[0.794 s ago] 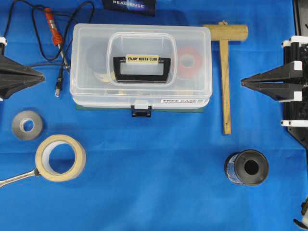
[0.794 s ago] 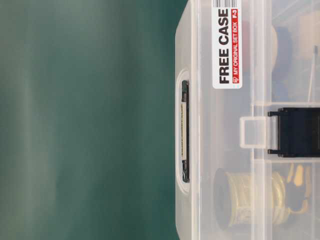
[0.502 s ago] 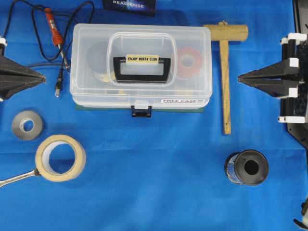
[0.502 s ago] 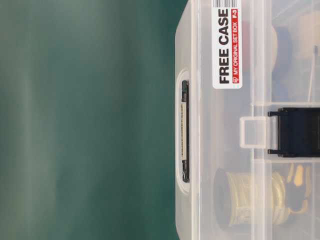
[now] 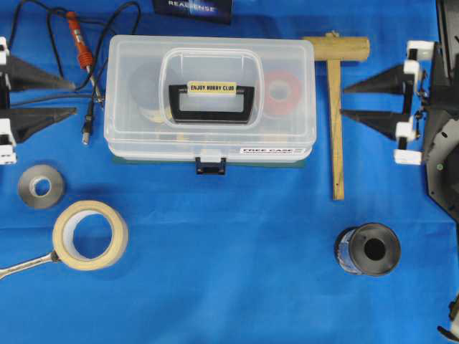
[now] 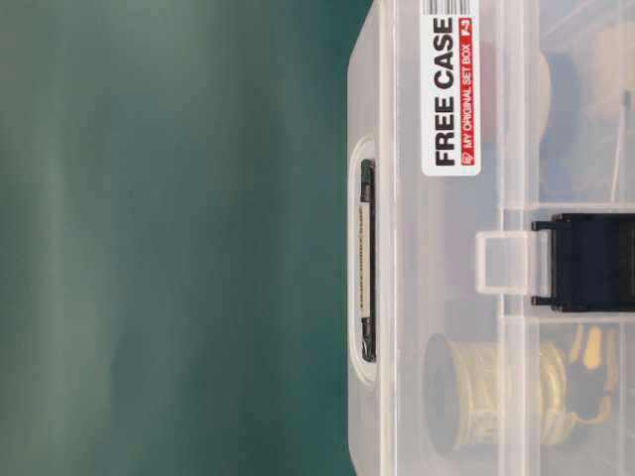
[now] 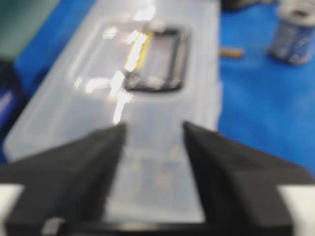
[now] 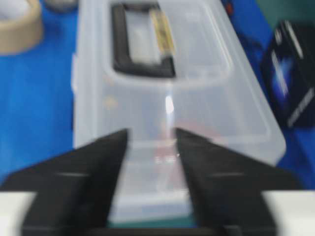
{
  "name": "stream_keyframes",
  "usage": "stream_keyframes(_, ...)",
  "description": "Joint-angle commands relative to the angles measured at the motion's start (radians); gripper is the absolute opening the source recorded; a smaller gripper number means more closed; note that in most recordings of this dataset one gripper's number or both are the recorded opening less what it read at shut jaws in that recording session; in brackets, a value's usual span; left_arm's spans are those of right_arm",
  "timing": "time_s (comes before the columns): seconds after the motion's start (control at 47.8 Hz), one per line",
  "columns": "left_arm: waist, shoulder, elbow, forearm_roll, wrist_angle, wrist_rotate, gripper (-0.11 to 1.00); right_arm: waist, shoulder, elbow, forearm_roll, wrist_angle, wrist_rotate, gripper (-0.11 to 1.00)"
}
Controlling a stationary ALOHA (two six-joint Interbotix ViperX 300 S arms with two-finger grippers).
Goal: Open the tool box with both arms.
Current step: 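Move both grippers inward to the left and right sides of the clear lid, then grip the lid edges with both grippers and lift the lid upward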
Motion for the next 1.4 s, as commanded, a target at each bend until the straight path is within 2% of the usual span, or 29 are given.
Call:
stream_keyframes(0.0,0.023,0.015,0.008,-0.002,0.008,0.008,0.62,-0.031,0.037,-0.014,0.002,0.025,0.002,0.64)
stream_keyframes(0.063,0.043,0.023,0.021,-0.002,0.018,0.009,0.79,-0.052,0.069,-0.014,0.002,0.049,0.002,0.80)
stream_keyframes(0.125,0.064,0.041,0.029,-0.002,0.032,0.009,0.86,-0.066,0.095,-0.014,0.000,0.066,0.002,0.86)
stream_keyframes(0.209,0.097,0.080,0.035,-0.002,0.046,0.009,0.82,-0.083,0.132,-0.015,-0.002,0.081,0.002,0.83)
stream_keyframes(0.397,0.123,0.172,0.031,-0.002,0.035,0.011,0.88,-0.091,0.225,-0.031,0.000,0.084,0.002,0.84)
stream_keyframes(0.669,0.123,0.265,0.017,-0.002,-0.087,0.011,0.88,-0.091,0.334,-0.071,-0.002,0.048,0.002,0.84)
stream_keyframes(1.171,0.123,0.428,-0.054,-0.002,-0.152,0.009,0.88,-0.091,0.350,-0.087,-0.002,0.003,0.002,0.84)
stream_keyframes(1.38,0.123,0.430,-0.060,-0.002,-0.149,0.008,0.88,-0.091,0.350,-0.095,-0.002,-0.011,0.000,0.84)
